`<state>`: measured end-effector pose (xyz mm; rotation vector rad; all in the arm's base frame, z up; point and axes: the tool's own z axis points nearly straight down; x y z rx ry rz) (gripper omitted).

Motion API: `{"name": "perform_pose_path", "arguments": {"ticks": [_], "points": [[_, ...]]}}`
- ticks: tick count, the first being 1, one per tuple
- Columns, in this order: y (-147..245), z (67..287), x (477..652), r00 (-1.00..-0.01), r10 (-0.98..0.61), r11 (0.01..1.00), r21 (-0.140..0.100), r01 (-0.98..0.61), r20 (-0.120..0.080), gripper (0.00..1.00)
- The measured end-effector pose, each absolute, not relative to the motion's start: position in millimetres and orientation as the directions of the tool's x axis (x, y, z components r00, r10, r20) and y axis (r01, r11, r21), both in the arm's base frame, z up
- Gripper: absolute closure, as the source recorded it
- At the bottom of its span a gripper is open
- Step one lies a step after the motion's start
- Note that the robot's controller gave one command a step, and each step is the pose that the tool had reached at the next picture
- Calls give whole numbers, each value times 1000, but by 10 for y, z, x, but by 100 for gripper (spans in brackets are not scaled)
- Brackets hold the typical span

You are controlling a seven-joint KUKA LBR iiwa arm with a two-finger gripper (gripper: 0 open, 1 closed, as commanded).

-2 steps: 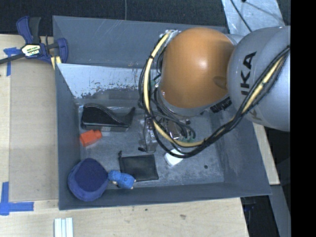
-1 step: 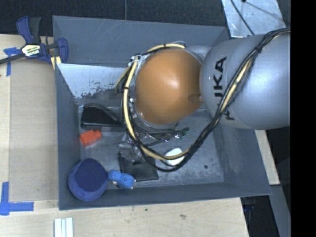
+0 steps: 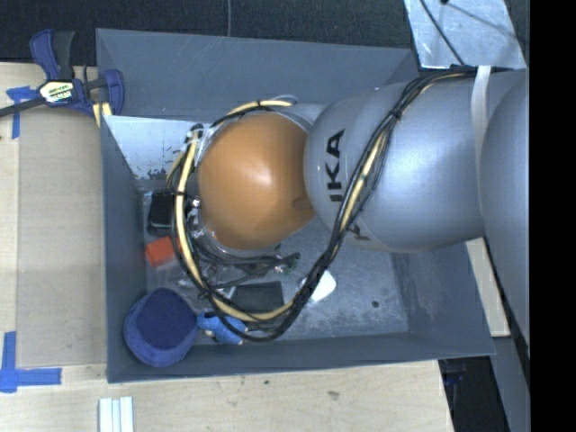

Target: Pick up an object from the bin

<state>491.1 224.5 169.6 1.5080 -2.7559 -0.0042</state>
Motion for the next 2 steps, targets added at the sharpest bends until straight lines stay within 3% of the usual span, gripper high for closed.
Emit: {"name": "perform_pose_path", "arguments": {"ticks": [1,2], "points": [[2221,1709,4925,-543,-839,543,0,-839,-2,0],[2218,1120,5332,-288,-958,288,0,-958,-2,0]]}}
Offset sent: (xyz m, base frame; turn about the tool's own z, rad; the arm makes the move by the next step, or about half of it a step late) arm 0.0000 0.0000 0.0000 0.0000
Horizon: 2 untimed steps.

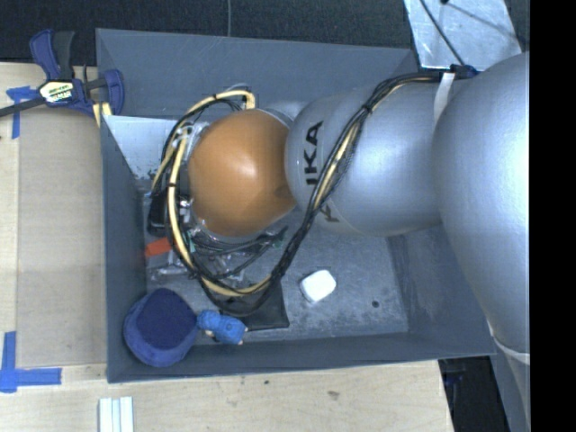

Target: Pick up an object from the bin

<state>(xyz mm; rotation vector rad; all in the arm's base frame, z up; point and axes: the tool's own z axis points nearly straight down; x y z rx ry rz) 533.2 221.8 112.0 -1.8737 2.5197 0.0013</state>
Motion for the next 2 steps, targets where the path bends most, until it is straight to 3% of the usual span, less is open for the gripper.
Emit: {"name": "perform_pose_path", "arguments": {"ticks": [1,2], "points": [[2167,1514,4852,-100,-995,100,0,-995,-1,0],[1978,1145,5164,-99,-995,99,0,-995,-2,0]]}}
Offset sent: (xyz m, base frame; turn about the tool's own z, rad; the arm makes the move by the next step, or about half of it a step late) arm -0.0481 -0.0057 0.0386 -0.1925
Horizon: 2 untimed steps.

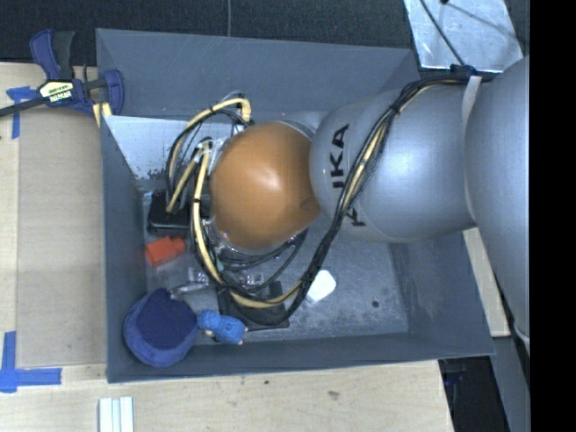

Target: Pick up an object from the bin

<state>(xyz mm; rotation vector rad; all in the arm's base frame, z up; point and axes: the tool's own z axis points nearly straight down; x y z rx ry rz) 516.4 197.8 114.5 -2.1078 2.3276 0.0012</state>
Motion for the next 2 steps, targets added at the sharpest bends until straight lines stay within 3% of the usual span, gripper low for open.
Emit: {"name": "perform_pose_path", "arguments": {"ticks": [1,2], "points": [[2451,1196,5435,281,-960,-281,-4,-960,-3,0],[1637,951,5678,335,-942,-335,2,-942,2,0]]}}
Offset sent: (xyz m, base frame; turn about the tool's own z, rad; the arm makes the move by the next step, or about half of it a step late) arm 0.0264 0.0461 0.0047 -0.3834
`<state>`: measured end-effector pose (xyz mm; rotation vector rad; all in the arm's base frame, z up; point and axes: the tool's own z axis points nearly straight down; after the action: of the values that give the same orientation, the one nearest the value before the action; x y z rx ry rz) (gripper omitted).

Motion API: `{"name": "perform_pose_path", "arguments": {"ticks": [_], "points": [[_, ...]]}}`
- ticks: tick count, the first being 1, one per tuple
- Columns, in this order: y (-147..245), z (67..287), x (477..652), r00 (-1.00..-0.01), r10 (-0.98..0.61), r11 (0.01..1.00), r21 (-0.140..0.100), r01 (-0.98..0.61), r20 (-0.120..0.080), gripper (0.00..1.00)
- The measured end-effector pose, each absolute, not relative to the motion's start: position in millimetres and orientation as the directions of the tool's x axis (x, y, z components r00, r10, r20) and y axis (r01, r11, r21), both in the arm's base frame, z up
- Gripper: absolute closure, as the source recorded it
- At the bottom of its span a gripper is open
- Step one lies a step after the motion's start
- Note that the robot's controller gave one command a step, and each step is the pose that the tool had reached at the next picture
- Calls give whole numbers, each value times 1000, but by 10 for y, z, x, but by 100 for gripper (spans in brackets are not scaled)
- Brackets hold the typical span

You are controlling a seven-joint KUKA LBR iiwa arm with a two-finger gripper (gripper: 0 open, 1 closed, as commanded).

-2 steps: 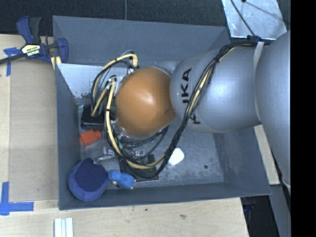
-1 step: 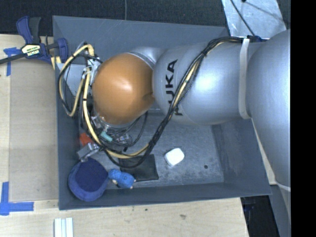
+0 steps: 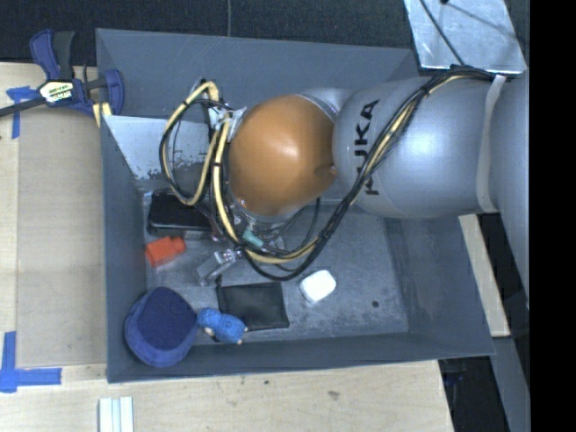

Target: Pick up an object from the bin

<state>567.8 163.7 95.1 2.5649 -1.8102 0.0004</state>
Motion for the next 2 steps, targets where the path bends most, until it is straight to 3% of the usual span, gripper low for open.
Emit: {"name": "perform_pose_path", "arguments": {"ticks": [1,2], "points": [[676,692,5788,744,-669,-744,1,-669,-1,0],[1457,701,5668,815,-579,-815,-3,-579,-3,0]]}}
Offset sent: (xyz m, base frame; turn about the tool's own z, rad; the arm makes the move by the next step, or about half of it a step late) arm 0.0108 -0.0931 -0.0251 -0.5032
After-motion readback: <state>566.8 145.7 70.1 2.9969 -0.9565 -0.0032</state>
